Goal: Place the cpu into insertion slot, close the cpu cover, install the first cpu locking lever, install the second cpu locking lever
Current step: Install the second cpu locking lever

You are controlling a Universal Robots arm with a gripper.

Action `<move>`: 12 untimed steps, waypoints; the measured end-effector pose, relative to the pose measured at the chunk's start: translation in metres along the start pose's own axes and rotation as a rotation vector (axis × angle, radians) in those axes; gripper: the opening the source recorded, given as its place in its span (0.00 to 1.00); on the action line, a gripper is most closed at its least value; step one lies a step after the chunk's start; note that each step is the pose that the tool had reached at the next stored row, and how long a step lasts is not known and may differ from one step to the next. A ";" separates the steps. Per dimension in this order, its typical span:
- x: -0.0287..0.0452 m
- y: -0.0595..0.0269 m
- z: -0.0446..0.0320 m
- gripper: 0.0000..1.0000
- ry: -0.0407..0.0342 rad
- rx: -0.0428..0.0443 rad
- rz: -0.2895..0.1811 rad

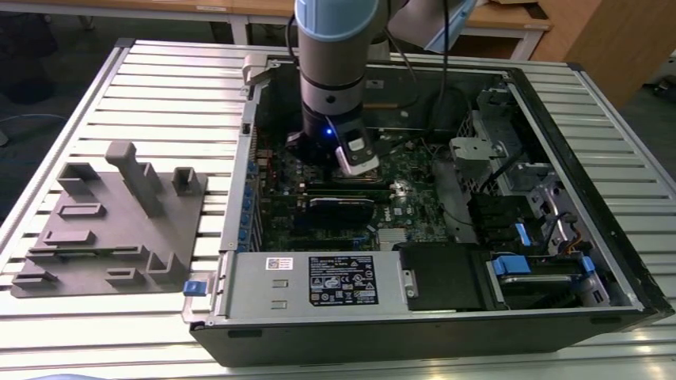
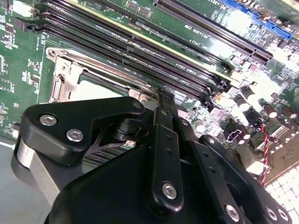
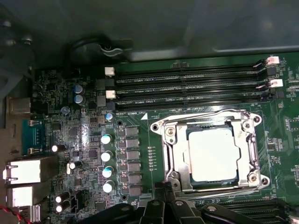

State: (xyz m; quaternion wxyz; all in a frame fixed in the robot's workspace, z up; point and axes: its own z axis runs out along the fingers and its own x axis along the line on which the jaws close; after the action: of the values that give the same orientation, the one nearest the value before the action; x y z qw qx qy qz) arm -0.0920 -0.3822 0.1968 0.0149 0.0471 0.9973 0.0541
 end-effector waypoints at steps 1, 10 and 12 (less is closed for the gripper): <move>0.0006 -0.0002 0.0002 0.11 0.0000 -0.0005 0.000; 0.0040 -0.0013 0.0017 0.11 0.0004 -0.0028 0.000; 0.0042 -0.0014 0.0023 0.11 0.0004 -0.0027 0.000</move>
State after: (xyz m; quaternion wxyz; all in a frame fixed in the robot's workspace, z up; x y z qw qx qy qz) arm -0.0962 -0.3830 0.1943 0.0147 0.0469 0.9973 0.0554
